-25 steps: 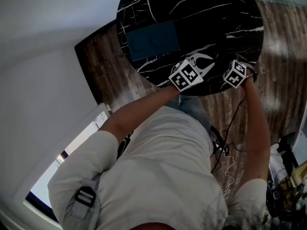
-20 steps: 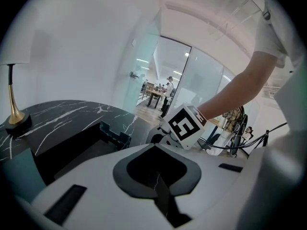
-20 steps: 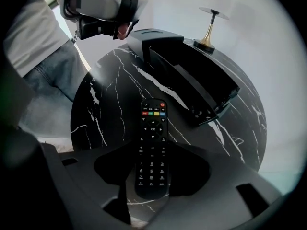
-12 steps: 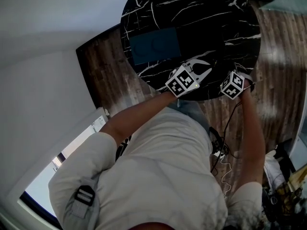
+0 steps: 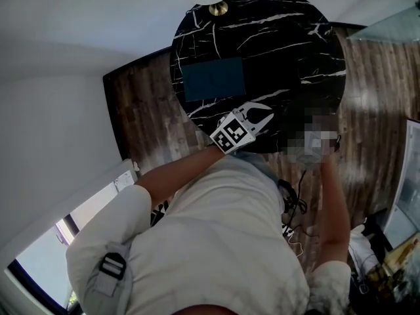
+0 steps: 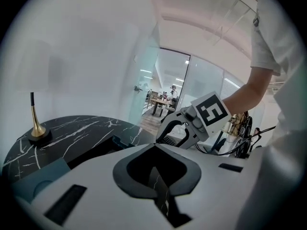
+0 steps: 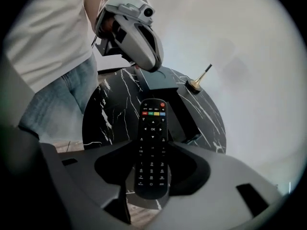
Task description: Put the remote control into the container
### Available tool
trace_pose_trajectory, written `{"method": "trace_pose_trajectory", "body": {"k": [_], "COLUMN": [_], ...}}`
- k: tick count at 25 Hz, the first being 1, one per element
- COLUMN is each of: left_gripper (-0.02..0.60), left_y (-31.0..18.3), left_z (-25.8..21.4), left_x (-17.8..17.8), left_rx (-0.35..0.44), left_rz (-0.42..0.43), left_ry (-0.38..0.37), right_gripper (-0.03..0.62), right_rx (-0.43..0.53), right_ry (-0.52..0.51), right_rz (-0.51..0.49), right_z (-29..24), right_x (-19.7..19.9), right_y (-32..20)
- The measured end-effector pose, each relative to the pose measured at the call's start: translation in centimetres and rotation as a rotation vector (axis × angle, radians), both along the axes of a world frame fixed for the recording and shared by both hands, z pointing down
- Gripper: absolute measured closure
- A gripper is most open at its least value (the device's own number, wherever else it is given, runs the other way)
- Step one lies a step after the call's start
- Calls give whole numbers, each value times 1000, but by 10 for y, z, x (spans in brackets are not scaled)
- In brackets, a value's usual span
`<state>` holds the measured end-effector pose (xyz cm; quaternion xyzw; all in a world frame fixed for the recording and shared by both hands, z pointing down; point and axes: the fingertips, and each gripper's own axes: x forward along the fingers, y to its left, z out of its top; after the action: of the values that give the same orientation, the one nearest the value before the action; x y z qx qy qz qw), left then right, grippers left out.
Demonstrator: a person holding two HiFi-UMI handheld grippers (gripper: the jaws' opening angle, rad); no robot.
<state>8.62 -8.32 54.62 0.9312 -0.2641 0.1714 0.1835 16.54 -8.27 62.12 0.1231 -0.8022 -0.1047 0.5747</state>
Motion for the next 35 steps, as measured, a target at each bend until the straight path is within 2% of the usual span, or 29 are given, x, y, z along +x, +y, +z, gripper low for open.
{"method": "trace_pose_trajectory", "body": {"k": [8,13,19,23,31,35], "left_gripper": [575,575,575,574,575,575], "left_y": [-1,1,-16,-35,-66,-76], "left_z": [-6,0,7,25,61,77], "left_x": [-61,-96,-100,-99,-98,-91], "left_rx": [14,-12,-16,-14,-82,-121], "left_rz": [-165,-246,-247,-242,-248,-239], "left_ry": [-20,-15,-7,-15,-59,-48], "right_gripper": [385,385,385,387,385,385], "right_rx": [14,22,48,23,-11,-33], "right_ry": [-32,1,53,106,173,216], "right_rz": [-204,-295,-327,-342,-366,-398], "right_z": [-5,-3,-3,11,59,83], "right_x": [-85,-108,-111,-108,-108,-106], "right_y": [-8,-16,-51,-77,-111,-124]}}
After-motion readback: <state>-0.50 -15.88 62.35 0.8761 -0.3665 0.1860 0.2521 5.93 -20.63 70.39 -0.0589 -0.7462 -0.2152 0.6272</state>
